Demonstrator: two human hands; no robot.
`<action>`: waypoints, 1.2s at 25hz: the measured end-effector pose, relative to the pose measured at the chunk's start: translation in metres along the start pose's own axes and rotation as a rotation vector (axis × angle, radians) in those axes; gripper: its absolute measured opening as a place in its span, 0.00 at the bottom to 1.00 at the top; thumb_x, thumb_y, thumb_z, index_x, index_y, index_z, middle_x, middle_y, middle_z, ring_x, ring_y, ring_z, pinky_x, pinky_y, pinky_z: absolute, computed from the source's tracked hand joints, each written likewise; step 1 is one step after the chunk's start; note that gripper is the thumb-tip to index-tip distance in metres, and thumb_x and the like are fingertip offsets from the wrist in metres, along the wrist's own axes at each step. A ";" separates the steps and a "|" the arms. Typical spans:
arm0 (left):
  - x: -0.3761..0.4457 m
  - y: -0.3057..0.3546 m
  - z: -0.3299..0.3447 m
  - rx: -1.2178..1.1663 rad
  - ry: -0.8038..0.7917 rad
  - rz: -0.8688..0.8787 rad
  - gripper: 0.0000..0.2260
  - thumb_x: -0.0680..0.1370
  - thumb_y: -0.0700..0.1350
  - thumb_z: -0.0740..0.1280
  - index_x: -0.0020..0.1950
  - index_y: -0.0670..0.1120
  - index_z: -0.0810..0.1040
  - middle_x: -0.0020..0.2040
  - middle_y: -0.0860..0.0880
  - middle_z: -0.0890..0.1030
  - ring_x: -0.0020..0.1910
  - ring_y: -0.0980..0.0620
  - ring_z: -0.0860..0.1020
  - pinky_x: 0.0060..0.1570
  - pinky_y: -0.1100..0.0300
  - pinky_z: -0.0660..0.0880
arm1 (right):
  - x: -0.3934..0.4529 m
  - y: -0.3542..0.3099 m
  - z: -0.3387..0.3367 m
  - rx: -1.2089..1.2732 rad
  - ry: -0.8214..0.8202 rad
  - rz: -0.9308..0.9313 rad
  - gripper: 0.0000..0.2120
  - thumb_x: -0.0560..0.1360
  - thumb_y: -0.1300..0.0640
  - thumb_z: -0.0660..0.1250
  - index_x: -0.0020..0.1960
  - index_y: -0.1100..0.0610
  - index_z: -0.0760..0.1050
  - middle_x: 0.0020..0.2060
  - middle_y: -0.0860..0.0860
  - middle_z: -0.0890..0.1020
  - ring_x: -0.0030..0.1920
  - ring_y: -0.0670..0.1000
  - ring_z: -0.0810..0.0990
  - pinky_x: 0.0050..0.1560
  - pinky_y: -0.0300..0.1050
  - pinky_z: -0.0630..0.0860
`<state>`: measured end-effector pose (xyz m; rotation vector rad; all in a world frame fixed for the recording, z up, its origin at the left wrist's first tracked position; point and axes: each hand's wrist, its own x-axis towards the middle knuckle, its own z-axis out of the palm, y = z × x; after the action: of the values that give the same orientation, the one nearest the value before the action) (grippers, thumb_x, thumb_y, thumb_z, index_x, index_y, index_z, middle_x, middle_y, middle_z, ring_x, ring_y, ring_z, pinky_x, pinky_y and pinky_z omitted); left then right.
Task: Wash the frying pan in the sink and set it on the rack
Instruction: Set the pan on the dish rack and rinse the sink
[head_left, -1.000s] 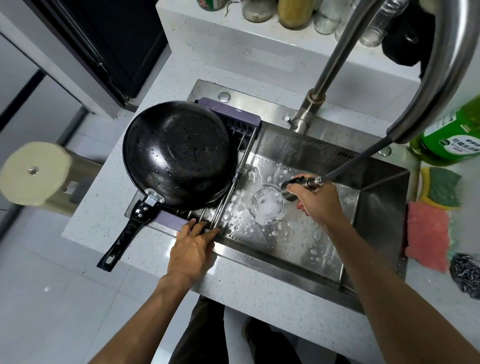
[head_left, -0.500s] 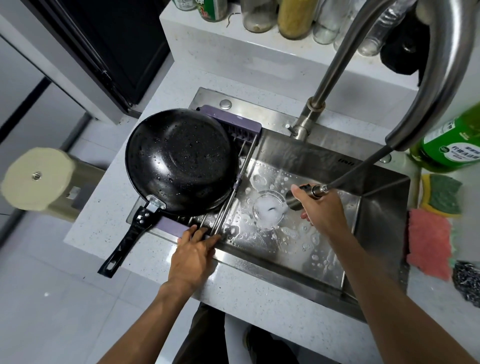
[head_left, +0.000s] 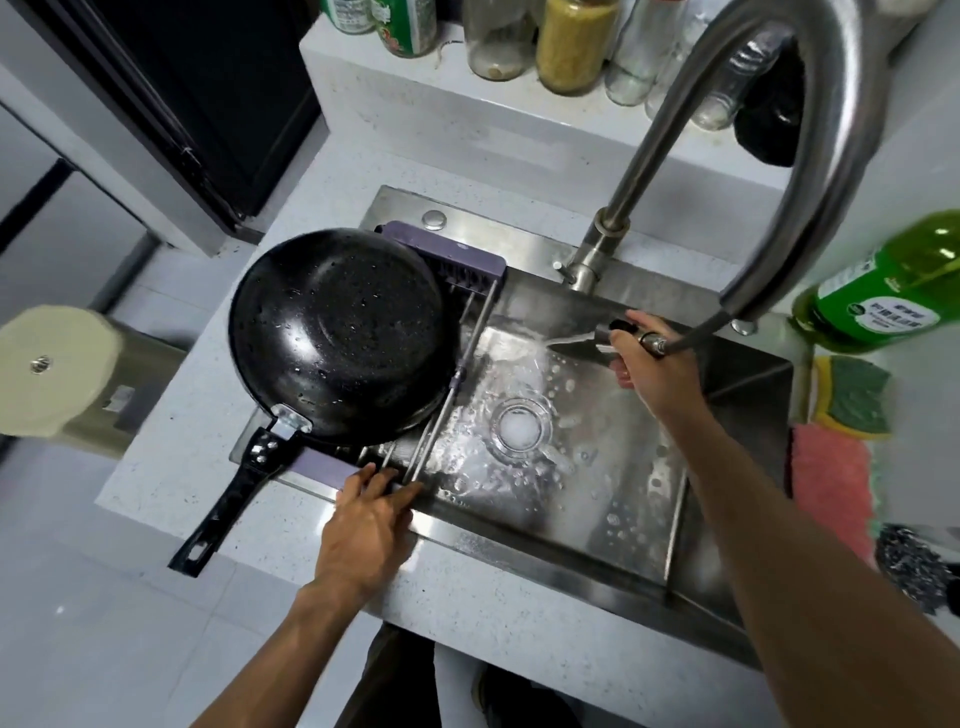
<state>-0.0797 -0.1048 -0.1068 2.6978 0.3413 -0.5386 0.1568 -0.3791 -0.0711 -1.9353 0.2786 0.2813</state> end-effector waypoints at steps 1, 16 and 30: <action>0.000 -0.002 0.000 0.003 -0.002 -0.003 0.18 0.81 0.50 0.61 0.71 0.59 0.71 0.73 0.53 0.67 0.75 0.48 0.55 0.67 0.56 0.67 | 0.002 0.004 -0.014 -0.025 0.004 0.003 0.18 0.76 0.57 0.69 0.66 0.52 0.76 0.39 0.53 0.83 0.34 0.47 0.80 0.36 0.44 0.79; 0.003 0.000 -0.001 0.003 -0.009 0.015 0.17 0.81 0.48 0.63 0.69 0.57 0.73 0.71 0.50 0.70 0.73 0.45 0.59 0.70 0.55 0.62 | -0.009 0.014 -0.121 -1.177 -0.212 0.066 0.22 0.73 0.36 0.65 0.51 0.54 0.82 0.47 0.57 0.83 0.45 0.58 0.81 0.44 0.47 0.74; 0.002 0.001 0.002 0.045 0.007 0.023 0.17 0.80 0.50 0.62 0.68 0.60 0.73 0.69 0.51 0.72 0.71 0.46 0.61 0.69 0.51 0.62 | -0.100 -0.003 -0.006 -0.364 -0.559 0.146 0.12 0.75 0.49 0.70 0.42 0.58 0.84 0.26 0.58 0.81 0.25 0.49 0.77 0.24 0.40 0.69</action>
<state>-0.0785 -0.1058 -0.1090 2.7435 0.3029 -0.5367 0.0638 -0.3775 -0.0337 -2.0972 -0.0063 1.0051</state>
